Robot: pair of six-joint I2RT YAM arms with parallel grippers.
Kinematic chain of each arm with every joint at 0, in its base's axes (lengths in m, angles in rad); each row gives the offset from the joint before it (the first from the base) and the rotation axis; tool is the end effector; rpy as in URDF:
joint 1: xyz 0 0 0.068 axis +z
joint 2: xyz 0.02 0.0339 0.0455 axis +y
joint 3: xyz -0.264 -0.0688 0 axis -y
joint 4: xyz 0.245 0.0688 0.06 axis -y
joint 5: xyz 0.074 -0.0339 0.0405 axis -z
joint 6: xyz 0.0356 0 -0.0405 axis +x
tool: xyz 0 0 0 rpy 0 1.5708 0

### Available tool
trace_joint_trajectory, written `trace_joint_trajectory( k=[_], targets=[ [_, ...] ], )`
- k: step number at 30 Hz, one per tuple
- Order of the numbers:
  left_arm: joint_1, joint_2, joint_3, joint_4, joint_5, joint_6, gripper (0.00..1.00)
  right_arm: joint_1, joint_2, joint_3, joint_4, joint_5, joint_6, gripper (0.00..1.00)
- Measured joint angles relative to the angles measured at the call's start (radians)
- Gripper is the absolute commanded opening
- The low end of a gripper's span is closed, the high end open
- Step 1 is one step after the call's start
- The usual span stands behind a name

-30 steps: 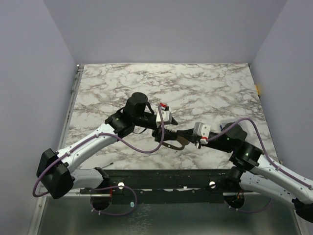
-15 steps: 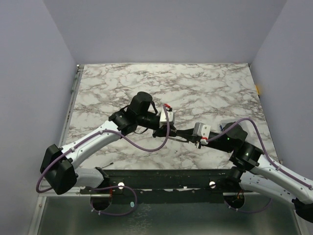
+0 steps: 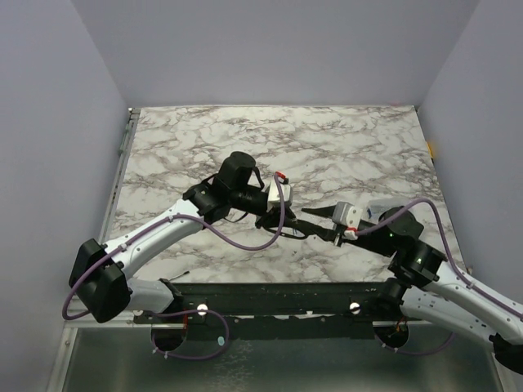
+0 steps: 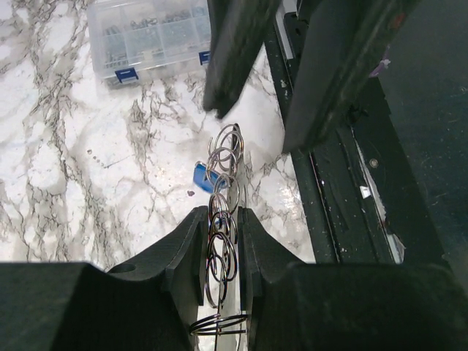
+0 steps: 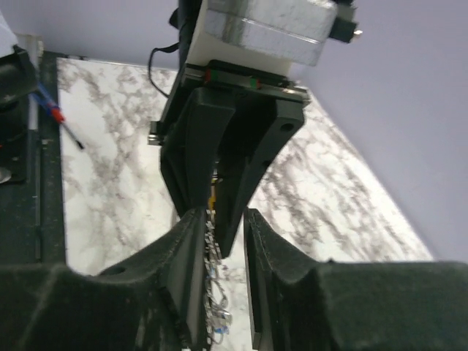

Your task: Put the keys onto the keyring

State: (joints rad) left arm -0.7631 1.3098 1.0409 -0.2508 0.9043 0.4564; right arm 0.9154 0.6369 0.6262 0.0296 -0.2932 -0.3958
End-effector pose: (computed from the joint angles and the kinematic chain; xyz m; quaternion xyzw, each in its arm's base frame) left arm 0.1883 -0.2188 0.3136 0.6253 0.5124 -0.4424 0.3882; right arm 0.0902 0.1343 0.3299 -0.5051 0.4857 0.2803 0.6561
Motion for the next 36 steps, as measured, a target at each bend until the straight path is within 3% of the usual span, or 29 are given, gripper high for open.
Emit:
trace_joint_trajectory(
  k=[7, 19, 24, 31, 36],
  targets=[
    [0.000, -0.031, -0.021, 0.000, -0.040, 0.002, 0.00, 0.000, -0.049, 0.016, -0.030, 0.092, 0.030, 0.58],
    [-0.033, -0.094, -0.076, 0.003, -0.117, 0.040, 0.00, 0.000, 0.162, 0.228, -0.407, 0.037, 0.005, 0.66],
    [-0.106, -0.156, -0.159, 0.011, -0.223, 0.125, 0.00, 0.000, 0.204, 0.274, -0.484, 0.048, 0.016, 0.76],
    [-0.208, -0.309, -0.394, 0.169, -0.467, 0.286, 0.00, 0.000, 0.330, 0.424, -0.519, 0.257, 0.223, 0.76],
    [-0.248, -0.389, -0.515, 0.296, -0.573, 0.414, 0.00, -0.003, 0.320, 0.370, -0.581, 0.185, 0.292, 0.75]
  ],
)
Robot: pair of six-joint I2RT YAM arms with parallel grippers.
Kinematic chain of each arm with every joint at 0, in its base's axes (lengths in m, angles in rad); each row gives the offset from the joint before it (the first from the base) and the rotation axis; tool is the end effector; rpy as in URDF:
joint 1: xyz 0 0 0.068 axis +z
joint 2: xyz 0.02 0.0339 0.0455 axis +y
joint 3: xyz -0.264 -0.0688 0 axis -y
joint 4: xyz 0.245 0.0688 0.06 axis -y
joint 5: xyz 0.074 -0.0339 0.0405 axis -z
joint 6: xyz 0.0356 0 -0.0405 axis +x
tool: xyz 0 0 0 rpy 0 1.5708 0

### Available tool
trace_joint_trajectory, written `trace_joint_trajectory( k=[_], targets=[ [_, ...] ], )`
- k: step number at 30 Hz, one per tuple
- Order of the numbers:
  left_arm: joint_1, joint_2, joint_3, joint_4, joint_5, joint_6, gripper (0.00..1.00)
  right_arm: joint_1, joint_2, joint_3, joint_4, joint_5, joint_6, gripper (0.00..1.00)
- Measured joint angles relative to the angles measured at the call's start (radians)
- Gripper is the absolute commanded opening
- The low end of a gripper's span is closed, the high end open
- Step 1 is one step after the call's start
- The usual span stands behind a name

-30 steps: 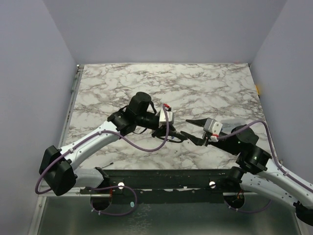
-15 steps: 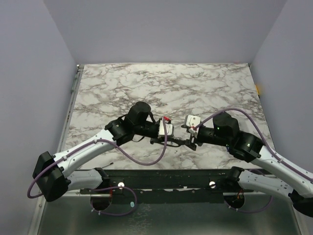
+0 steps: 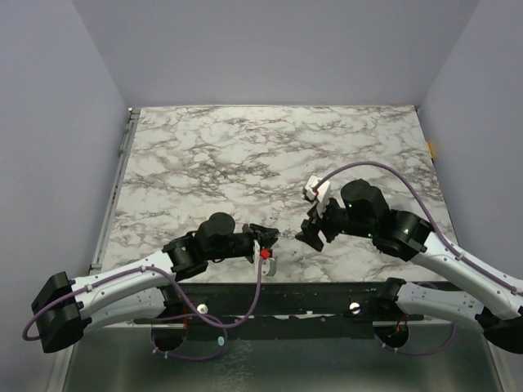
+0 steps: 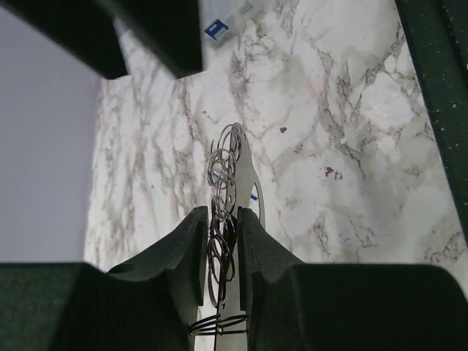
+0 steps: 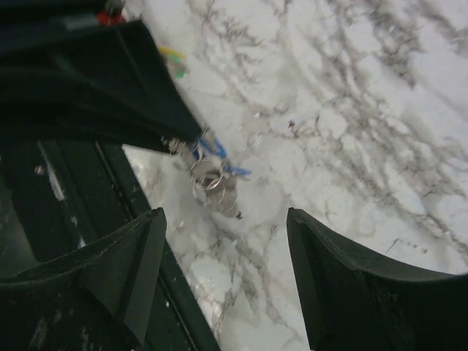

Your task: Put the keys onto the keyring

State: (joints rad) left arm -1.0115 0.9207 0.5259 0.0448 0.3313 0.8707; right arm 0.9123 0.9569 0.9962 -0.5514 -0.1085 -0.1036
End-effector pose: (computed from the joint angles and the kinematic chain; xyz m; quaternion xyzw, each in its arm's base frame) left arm 0.1019 -0.1846 0.2479 0.7089 0.3996 -0.1745 0.5544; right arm 0.1228 0.1651 0.3453 -0.4431 0.7397 0.2414 0.4452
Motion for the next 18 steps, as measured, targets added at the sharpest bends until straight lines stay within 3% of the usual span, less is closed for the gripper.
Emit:
trace_joint_trajectory(
  k=[4, 10, 18],
  targets=[
    [-0.021, -0.051, -0.045, 0.077, -0.027, 0.114, 0.00, 0.000, -0.113, -0.106, -0.033, -0.128, -0.035, 0.75],
    [-0.045, -0.084, -0.092, 0.138, -0.035, 0.283, 0.00, 0.000, -0.357, -0.251, 0.073, -0.222, -0.177, 0.71],
    [-0.051, -0.086, -0.098, 0.163, -0.024, 0.366, 0.00, 0.000, -0.310, -0.298, 0.143, -0.223, -0.378, 0.65]
  ],
)
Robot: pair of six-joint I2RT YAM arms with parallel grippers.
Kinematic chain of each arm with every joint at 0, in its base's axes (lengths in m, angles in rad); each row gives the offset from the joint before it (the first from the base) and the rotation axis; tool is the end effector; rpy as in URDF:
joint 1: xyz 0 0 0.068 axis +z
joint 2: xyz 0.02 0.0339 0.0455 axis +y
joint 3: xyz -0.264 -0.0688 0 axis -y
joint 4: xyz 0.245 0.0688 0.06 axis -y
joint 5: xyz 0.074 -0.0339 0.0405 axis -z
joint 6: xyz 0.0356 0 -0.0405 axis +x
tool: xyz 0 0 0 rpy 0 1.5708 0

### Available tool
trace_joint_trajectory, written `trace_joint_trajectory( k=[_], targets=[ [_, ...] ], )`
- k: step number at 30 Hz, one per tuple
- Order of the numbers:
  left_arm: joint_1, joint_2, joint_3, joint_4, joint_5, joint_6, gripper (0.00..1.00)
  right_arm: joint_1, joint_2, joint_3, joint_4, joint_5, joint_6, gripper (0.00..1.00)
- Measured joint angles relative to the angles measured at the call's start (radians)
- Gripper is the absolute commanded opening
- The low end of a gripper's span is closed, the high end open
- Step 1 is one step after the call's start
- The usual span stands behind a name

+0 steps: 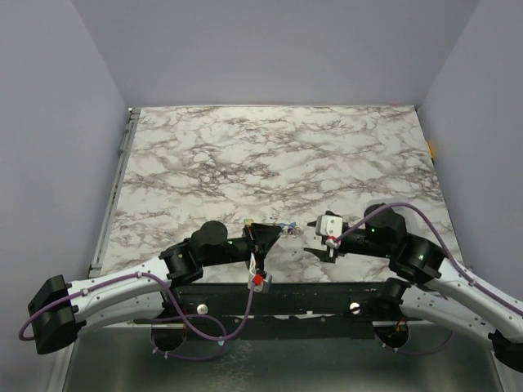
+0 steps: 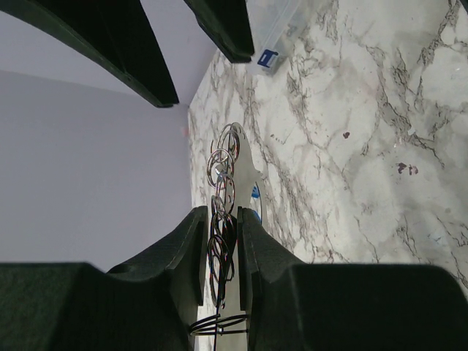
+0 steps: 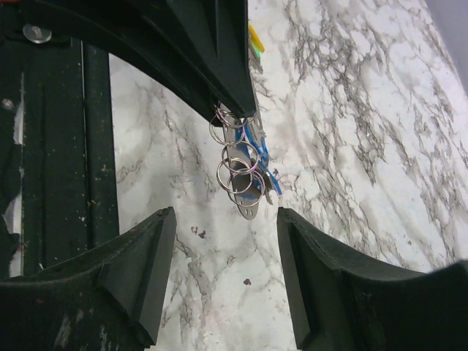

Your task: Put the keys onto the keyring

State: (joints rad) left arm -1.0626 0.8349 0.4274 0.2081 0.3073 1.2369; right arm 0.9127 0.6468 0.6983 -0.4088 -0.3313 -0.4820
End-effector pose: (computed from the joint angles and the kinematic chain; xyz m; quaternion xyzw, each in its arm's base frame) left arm 0.0866 -0.1776 0.2458 0.7377 0.2242 -0.0635 0.6337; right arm 0.0837 0.1272 0.3075 -0.5924 0.5607 0.2525 0.5205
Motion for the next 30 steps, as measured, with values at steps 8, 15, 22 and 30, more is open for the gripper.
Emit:
trace_joint_trajectory(
  k=[8, 15, 22, 30],
  targets=[
    [-0.011, 0.000, 0.000, 0.015, 0.003, 0.018, 0.00, 0.000, 0.069, -0.066, 0.091, 0.018, -0.100, 0.68],
    [-0.013, 0.002, 0.000, 0.015, 0.008, 0.021, 0.00, 0.000, 0.107, -0.069, 0.167, 0.023, -0.129, 0.58],
    [-0.013, 0.002, 0.000, 0.016, 0.009, 0.022, 0.00, 0.000, 0.137, -0.069, 0.184, 0.023, -0.127, 0.29],
    [-0.016, 0.002, -0.005, 0.014, 0.005, 0.022, 0.00, 0.000, 0.136, -0.069, 0.180, 0.025, -0.109, 0.13]
  ],
)
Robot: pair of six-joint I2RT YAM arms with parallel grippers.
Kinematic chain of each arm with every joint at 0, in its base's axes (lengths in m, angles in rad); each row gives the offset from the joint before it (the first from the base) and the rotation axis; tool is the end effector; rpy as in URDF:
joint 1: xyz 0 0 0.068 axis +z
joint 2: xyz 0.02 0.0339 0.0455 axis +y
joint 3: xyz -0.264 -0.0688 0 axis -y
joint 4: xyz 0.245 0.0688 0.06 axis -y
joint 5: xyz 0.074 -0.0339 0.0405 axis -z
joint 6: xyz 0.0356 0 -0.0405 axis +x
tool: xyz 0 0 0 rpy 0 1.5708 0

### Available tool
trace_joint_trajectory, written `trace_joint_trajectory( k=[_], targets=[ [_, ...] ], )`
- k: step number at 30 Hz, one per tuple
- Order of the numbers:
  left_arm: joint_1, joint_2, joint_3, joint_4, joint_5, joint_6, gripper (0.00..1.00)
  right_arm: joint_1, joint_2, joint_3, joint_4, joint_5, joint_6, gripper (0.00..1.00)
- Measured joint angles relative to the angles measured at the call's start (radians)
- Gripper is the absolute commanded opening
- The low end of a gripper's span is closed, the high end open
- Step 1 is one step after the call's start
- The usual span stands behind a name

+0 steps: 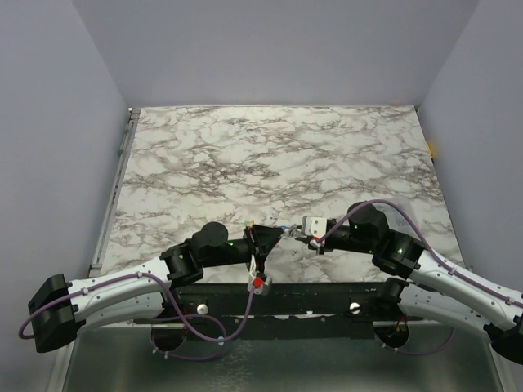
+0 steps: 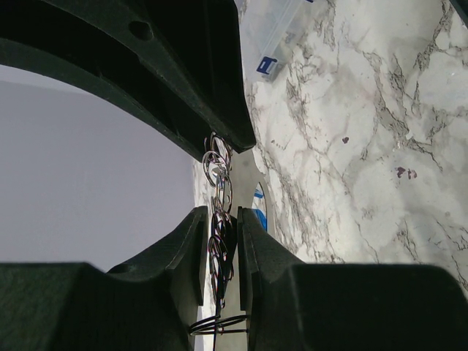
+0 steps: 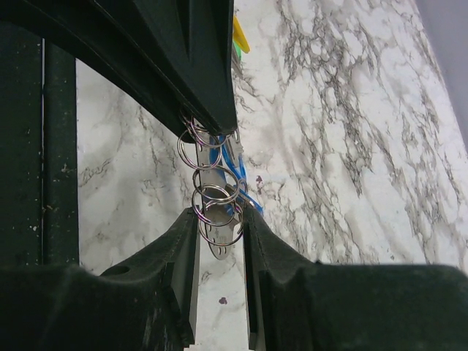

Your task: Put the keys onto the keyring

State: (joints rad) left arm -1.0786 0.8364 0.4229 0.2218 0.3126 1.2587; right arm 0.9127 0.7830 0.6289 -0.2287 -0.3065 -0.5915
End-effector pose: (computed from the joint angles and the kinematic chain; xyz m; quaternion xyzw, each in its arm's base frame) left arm 0.0837 -0.1792 0.2454 0.7401 0.2072 -0.0631 0.6367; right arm 0.1042 0.1524 0.2811 -0.6219 0.5397 0.2133 0.5258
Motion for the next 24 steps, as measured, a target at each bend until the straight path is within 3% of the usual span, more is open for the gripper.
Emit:
trace_joint_trajectory(
  k=[5, 18, 19, 24],
  targets=[
    [-0.004, 0.000, 0.000, 0.005, -0.013, -0.002, 0.00, 0.000, -0.005, 0.000, 0.001, 0.033, 0.024, 0.01],
    [-0.010, 0.019, -0.001, 0.116, -0.126, -0.072, 0.00, 0.005, 0.000, 0.041, 0.024, 0.190, 0.156, 0.00],
    [-0.010, 0.021, -0.001, 0.121, -0.129, -0.077, 0.03, 0.005, -0.004, 0.041, 0.025, 0.194, 0.163, 0.00],
    [-0.014, 0.028, -0.001, 0.157, -0.129, -0.126, 0.52, 0.006, -0.053, 0.040, 0.024, 0.200, 0.163, 0.01]
  ],
)
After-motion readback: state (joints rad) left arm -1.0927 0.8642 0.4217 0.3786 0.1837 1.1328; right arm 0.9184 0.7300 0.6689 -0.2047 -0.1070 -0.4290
